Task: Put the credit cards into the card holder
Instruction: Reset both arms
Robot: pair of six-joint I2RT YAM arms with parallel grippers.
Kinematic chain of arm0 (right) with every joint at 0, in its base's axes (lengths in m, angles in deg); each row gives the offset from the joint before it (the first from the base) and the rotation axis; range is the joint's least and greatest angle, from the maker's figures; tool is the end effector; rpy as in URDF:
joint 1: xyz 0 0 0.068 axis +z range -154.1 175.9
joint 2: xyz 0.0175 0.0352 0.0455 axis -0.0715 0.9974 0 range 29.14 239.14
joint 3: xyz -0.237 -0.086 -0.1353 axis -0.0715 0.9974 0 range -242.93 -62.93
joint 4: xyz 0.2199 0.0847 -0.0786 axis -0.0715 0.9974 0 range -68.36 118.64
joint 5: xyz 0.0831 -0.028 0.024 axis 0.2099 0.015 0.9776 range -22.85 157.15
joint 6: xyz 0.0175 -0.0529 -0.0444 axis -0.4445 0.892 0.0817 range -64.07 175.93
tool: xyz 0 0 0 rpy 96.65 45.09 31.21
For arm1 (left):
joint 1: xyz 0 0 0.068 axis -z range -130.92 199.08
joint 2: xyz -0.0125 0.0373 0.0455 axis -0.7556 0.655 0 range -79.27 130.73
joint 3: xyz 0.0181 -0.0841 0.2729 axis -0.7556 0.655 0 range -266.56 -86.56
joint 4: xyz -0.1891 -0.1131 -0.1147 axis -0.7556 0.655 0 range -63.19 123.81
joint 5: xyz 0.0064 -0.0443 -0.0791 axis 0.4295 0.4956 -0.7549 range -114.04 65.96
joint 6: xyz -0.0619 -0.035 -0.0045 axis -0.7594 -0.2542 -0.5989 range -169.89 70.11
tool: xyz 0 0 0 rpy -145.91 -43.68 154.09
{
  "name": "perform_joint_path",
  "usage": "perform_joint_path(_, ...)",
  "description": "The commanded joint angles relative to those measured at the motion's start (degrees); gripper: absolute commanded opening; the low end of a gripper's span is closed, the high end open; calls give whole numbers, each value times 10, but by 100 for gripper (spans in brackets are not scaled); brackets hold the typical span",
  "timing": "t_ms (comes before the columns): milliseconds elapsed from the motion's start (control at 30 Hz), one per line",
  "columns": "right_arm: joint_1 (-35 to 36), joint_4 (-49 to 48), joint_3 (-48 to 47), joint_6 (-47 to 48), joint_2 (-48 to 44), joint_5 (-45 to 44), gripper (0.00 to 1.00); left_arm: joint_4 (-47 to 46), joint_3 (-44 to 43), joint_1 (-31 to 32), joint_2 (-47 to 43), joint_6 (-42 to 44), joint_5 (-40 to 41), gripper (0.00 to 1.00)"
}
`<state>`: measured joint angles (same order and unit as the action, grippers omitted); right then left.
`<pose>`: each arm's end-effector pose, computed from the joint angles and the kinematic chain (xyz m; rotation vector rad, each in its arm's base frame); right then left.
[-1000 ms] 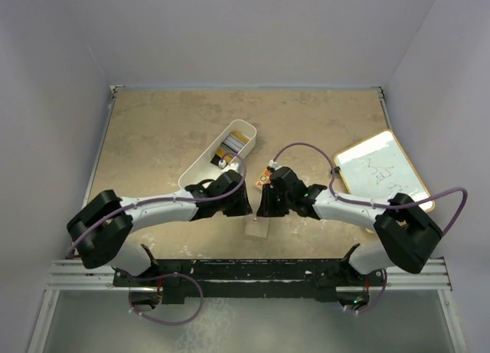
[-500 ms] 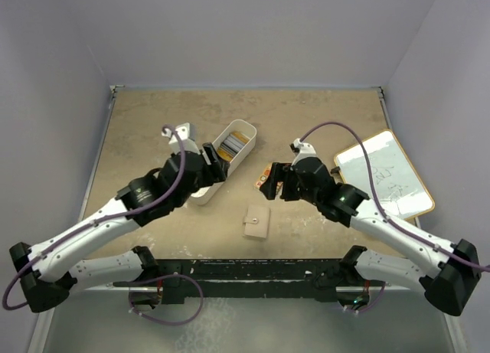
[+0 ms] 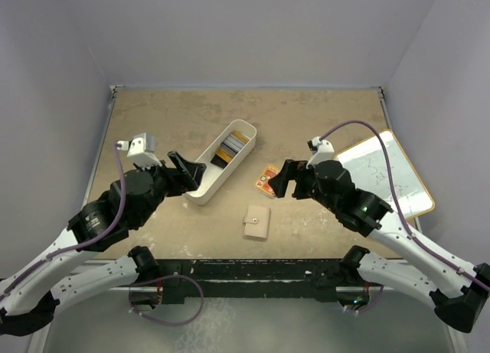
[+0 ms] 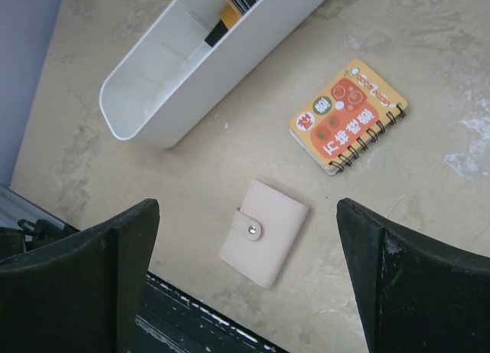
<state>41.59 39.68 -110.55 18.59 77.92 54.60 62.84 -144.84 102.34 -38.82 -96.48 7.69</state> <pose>0.1440 0.1291 0.3345 0.0102 1.9739 0.7650 0.1012 -0.0840 0.3828 -0.2734 1.8772 -0.6893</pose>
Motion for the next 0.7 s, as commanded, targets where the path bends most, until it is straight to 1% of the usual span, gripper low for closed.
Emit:
perform_joint_path(0,-1,-19,33,-19,-12,1,100,-47,50,-2,-26,23,-20,80)
perform_joint_path(167,-1,-14,46,-33,-21,-15,100,-49,76,-2,-14,7,14,80)
perform_joint_path(300,-2,-43,52,2,-31,-8,100,-64,94,-2,2,-5,36,80)
perform_joint_path(433,-1,-43,40,4,-39,5,100,-84,103,-2,9,-5,26,80)
perform_joint_path(667,-1,-49,48,-4,-42,11,100,-108,129,-2,-4,-12,13,80)
